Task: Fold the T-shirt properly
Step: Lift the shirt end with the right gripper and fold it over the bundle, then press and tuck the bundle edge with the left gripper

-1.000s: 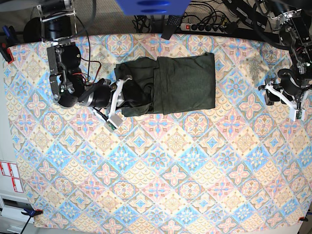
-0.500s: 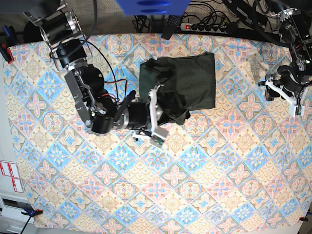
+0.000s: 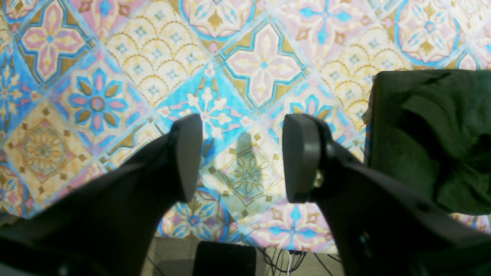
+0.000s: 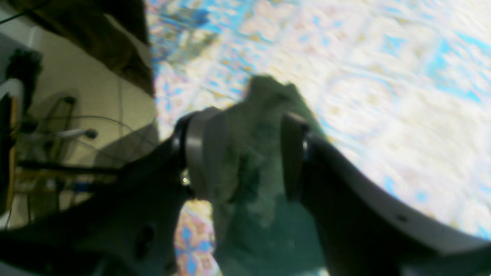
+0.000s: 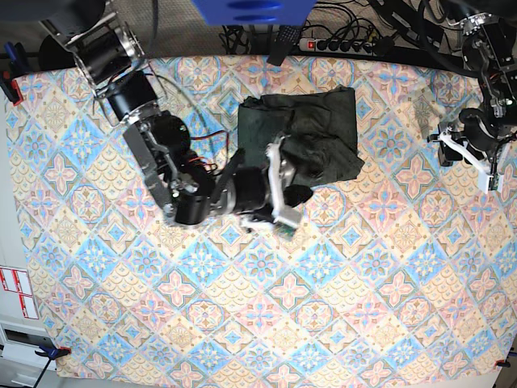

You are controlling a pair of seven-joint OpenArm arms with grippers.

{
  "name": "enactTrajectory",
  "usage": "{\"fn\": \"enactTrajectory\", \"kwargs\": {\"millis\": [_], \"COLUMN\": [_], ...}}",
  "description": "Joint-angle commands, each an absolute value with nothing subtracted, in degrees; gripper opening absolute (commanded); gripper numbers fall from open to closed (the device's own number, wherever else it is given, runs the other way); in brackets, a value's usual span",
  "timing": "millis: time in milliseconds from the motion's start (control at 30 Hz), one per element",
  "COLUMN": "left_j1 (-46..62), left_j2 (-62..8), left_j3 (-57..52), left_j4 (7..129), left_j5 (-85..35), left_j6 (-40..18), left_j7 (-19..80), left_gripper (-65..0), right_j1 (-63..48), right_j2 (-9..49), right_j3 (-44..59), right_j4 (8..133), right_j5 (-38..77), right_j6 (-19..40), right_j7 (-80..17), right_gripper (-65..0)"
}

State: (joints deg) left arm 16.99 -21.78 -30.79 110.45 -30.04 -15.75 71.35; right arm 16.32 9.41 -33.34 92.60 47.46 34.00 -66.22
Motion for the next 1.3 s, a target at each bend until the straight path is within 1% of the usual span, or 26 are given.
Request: {"fn": "enactTrajectory", "kwargs": {"millis": [0, 167, 300, 367, 567, 900, 1167, 1267], "left_j1": [16.92, 19.38, 20.35, 20.35, 20.18, 21.14, 20.88, 20.79], "left_j2": [-22.55, -22.64, -22.55, -22.55, -20.18, -13.41, -6.99, -5.14], "left_j3": [-28.35, -18.95, -11.38, -9.80, -9.54, -9.89, -11.03, -12.35], "left_j4": [111.60, 114.42, 116.44, 116.44, 116.44, 114.95, 105.36, 102.37], "left_j5": [-30.29, -30.37, -31.96, -34.59, -40.40, -45.58, -45.93, -45.93], "left_j6": [-15.78, -15.87, -15.87, -15.87, -15.69, -15.60, -15.60, -15.60], "left_j7": [70.55, 70.64, 70.64, 70.55, 70.90, 72.48, 72.22, 70.46], "left_gripper": [-31.9, -31.9, -31.9, -31.9, -31.9, -31.9, -31.9, -31.9], "right_j1": [17.63, 13.76, 10.24, 8.92, 6.02, 4.62, 4.62, 4.62], "right_j2": [10.33, 15.08, 17.36, 18.42, 21.76, 21.85, 21.85, 21.85], "right_j3": [-31.08, -24.04, -18.07, -15.60, -10.59, -9.36, -9.36, -9.27], "right_j4": [93.67, 93.58, 93.49, 93.49, 93.49, 93.58, 93.58, 93.58], "right_j5": [48.57, 48.57, 48.48, 48.48, 48.48, 48.48, 48.48, 48.48], "right_j6": [34.15, 34.15, 34.15, 34.15, 34.15, 34.15, 34.15, 34.15], "right_j7": [-65.10, -65.01, -65.01, -65.01, -65.01, -65.10, -65.10, -65.10], "right_gripper": [-42.0, -45.1, -45.0, -45.0, -45.0, -45.0, -45.0, -45.0]}}
